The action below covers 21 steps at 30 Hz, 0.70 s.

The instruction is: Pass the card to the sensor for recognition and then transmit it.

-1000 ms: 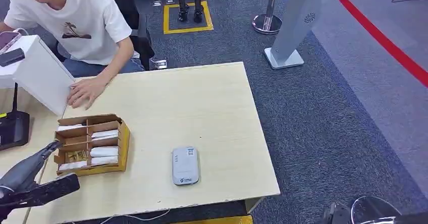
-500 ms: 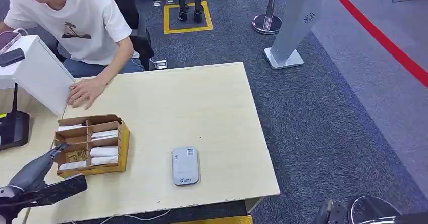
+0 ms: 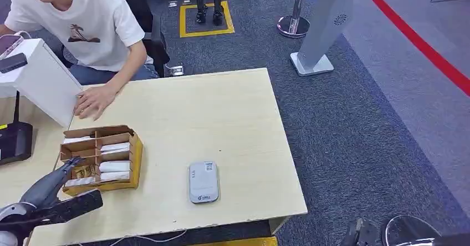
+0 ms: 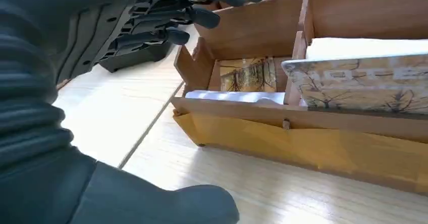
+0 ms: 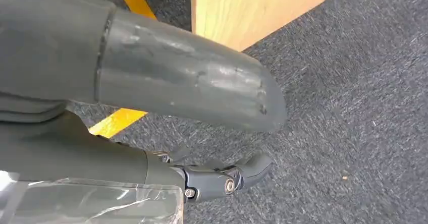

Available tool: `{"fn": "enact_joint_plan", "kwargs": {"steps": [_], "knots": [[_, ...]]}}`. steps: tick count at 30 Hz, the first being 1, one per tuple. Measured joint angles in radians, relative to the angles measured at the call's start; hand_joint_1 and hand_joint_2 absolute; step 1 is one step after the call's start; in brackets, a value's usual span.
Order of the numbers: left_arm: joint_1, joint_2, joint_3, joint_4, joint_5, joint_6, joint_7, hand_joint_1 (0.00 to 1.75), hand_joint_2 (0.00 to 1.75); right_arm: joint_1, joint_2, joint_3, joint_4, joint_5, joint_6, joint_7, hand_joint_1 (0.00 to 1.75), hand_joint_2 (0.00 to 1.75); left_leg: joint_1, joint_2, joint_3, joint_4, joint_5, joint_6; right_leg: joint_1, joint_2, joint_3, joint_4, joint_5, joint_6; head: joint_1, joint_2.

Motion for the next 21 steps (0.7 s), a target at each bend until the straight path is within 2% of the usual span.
{"fn": "enact_joint_plan", "kwargs": {"steps": [21], "knots": [[0.001,0.013,0.000,0.000,0.011,0.005,0.000,0.00,1.75,-0.011,0.001,0.015,0.000,-0.010,-0.001,-0.001,0.00,0.00,0.000,0.000,0.000,0.000,0.000,0.000,0.000,0.000,0.000,0.000,0.000,0.000,0.000,0.000]]}}
